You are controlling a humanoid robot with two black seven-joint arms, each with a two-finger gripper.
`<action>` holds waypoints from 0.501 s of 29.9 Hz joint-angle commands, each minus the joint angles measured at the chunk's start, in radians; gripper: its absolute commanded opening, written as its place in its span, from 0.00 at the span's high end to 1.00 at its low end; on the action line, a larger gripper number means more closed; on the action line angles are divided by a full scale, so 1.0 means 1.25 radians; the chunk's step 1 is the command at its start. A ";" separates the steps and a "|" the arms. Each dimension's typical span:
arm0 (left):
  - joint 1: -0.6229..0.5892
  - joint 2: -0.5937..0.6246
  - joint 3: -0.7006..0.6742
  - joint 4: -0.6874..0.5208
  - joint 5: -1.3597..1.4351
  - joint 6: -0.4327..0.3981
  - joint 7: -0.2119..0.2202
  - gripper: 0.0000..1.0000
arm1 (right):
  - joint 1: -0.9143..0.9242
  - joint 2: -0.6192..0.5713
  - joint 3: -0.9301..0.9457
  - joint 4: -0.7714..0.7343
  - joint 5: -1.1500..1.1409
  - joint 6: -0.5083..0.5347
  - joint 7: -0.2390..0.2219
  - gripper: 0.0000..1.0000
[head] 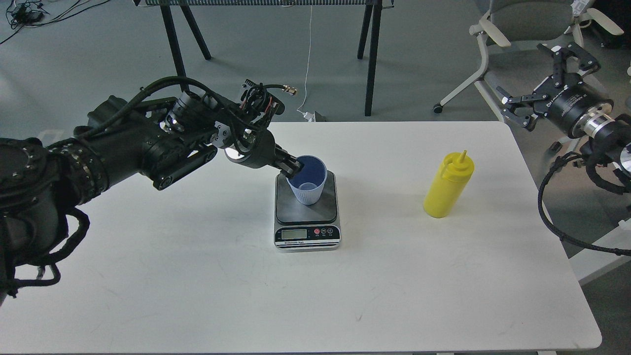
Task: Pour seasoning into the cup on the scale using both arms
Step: 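Lower the cup onto the scale and open the left gripper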
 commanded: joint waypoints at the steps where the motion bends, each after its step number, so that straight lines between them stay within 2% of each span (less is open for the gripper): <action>1: 0.000 -0.001 -0.004 0.000 -0.004 0.000 0.000 0.31 | 0.000 0.000 0.000 0.000 0.000 0.000 0.000 0.01; 4: 0.000 0.001 -0.003 0.000 -0.029 0.000 0.000 0.21 | 0.000 0.000 0.000 0.000 0.000 0.000 0.000 0.01; 9: -0.006 0.001 -0.004 0.002 -0.085 0.000 0.000 0.12 | -0.001 0.000 0.000 0.001 0.000 0.000 0.000 0.01; 15: -0.034 -0.020 -0.013 0.089 -0.182 0.000 0.000 0.02 | 0.001 0.001 -0.001 0.002 0.000 0.000 0.000 0.01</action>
